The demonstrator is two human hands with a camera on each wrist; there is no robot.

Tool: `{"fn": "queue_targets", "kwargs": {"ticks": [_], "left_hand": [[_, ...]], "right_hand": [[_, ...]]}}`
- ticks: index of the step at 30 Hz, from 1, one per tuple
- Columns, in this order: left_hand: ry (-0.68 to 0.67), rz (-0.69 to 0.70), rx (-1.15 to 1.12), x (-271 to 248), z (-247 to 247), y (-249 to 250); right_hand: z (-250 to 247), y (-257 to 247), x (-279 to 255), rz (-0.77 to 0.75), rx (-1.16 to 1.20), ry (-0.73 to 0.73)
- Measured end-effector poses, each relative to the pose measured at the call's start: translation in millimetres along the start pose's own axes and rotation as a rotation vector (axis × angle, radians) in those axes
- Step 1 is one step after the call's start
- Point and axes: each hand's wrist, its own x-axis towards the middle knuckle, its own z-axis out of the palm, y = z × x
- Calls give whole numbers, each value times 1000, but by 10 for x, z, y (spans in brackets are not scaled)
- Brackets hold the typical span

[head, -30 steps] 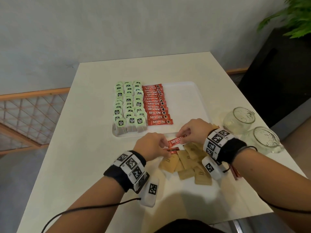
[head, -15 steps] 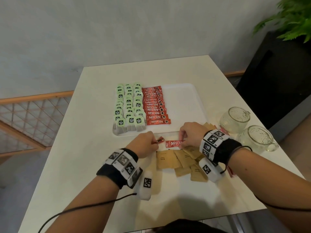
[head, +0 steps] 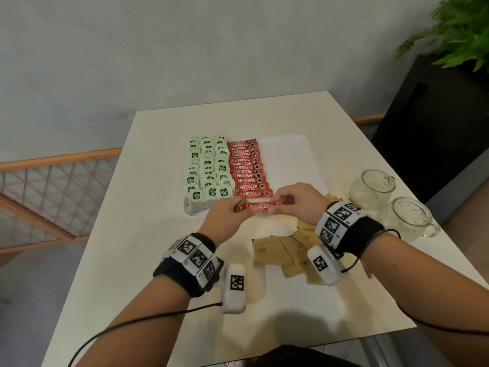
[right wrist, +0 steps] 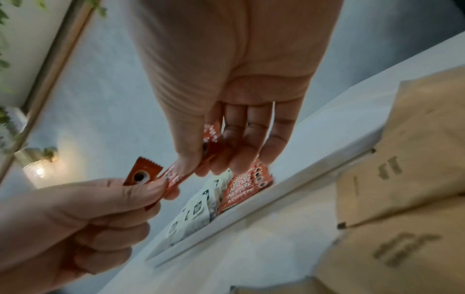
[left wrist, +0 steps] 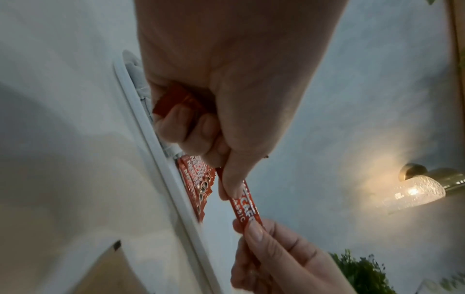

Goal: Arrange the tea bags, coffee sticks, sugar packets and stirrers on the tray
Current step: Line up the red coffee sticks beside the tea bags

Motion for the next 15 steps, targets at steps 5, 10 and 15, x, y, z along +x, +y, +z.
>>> {"fn": "queue_targets", "kwargs": {"ticks": [5,10,15], "left_hand": [[22,-81,-74,43,-145,-59],[67,-246,-192,162,-276,-62],[145,-212,-187,236,-519,-157]], "right_hand": [[33,71,21,139,170,100],[82,133,161,339,14,208],[85,104,329,550,-69,159]]}}
